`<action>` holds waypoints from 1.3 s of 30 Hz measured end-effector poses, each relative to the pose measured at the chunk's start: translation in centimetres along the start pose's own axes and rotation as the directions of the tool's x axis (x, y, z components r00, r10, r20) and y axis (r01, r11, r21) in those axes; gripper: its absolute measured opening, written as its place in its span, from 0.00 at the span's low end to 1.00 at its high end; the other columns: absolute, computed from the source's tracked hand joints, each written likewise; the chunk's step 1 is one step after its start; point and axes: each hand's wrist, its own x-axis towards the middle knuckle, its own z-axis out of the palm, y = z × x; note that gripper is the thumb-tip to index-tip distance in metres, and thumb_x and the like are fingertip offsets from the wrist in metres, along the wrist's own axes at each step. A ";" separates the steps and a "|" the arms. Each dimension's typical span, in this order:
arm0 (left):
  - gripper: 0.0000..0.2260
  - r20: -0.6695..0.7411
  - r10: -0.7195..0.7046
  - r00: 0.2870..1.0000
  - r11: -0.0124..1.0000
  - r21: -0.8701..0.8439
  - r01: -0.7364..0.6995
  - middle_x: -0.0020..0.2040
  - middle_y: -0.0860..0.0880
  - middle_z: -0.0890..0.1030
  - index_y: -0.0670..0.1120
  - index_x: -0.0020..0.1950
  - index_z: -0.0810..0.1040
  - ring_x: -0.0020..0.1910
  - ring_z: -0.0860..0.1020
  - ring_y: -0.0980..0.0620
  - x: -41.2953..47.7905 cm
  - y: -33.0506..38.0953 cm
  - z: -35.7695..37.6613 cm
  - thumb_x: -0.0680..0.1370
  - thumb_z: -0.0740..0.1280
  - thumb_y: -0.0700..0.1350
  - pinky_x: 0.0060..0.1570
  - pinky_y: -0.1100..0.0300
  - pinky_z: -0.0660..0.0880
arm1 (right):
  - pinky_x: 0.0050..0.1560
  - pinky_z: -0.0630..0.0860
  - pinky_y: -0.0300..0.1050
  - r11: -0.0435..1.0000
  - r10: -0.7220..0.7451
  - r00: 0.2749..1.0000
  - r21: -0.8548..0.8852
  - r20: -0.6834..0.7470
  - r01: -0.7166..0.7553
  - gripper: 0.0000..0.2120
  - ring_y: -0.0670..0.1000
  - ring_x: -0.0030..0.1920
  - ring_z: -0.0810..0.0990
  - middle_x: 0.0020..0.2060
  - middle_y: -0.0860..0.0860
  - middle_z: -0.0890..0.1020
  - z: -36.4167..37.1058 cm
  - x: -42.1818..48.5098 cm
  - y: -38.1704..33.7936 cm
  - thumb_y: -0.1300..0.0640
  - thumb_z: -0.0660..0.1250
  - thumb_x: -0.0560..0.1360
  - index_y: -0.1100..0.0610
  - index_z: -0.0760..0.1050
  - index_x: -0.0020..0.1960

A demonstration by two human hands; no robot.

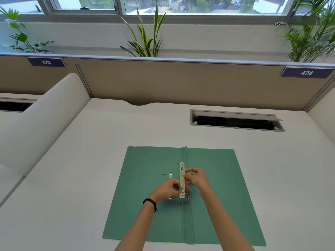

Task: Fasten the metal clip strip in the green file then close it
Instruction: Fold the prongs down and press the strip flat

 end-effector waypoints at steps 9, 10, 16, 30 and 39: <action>0.09 -0.254 -0.138 0.957 0.990 -0.019 0.137 0.37 0.49 0.79 0.42 0.50 0.77 0.27 0.76 0.63 1.3 -1.5 -0.8 0.81 0.57 0.39 0.33 0.71 0.75 | 0.27 0.76 0.37 0.963 0.013 0.999 -0.271 0.035 -0.003 0.10 0.49 0.28 0.77 0.29 0.53 0.78 -0.5 0.7 0.5 0.71 0.68 0.69 0.58 0.72 0.39; 0.09 -0.280 -0.132 0.951 0.991 -0.004 0.136 0.35 0.49 0.78 0.44 0.47 0.77 0.24 0.75 0.64 1.5 -1.6 -0.6 0.80 0.58 0.41 0.32 0.70 0.74 | 0.28 0.75 0.38 0.955 0.016 0.999 -0.296 0.029 -0.006 0.11 0.49 0.27 0.77 0.29 0.53 0.77 -0.6 0.8 0.5 0.71 0.67 0.68 0.57 0.71 0.38; 0.07 -0.225 -0.113 0.968 0.962 0.218 0.163 0.31 0.54 0.72 0.50 0.40 0.73 0.30 0.69 0.58 2.5 -1.4 -0.2 0.73 0.70 0.48 0.32 0.63 0.67 | 0.33 0.77 0.45 0.915 -0.025 1.000 -0.403 -0.003 0.022 0.14 0.51 0.29 0.78 0.28 0.53 0.76 -0.5 1.3 1.0 0.71 0.67 0.67 0.54 0.69 0.34; 0.17 -0.289 -0.228 0.930 0.794 0.497 0.349 0.31 0.53 0.71 0.50 0.34 0.66 0.40 0.75 0.48 3.9 1.7 0.7 0.73 0.65 0.60 0.41 0.59 0.68 | 0.39 0.72 0.45 0.715 -0.279 0.938 -0.607 0.206 0.346 0.09 0.46 0.32 0.72 0.31 0.47 0.75 -1.6 2.9 -1.0 0.67 0.68 0.67 0.57 0.77 0.46; 0.22 -0.345 -0.193 0.919 0.763 0.536 0.361 0.29 0.54 0.66 0.50 0.29 0.61 0.40 0.72 0.49 4.9 1.4 1.0 0.70 0.68 0.61 0.31 0.60 0.63 | 0.38 0.74 0.45 0.642 -0.278 0.900 -0.632 0.335 0.434 0.08 0.45 0.32 0.74 0.33 0.47 0.77 -2.1 3.7 -2.0 0.63 0.70 0.68 0.53 0.75 0.42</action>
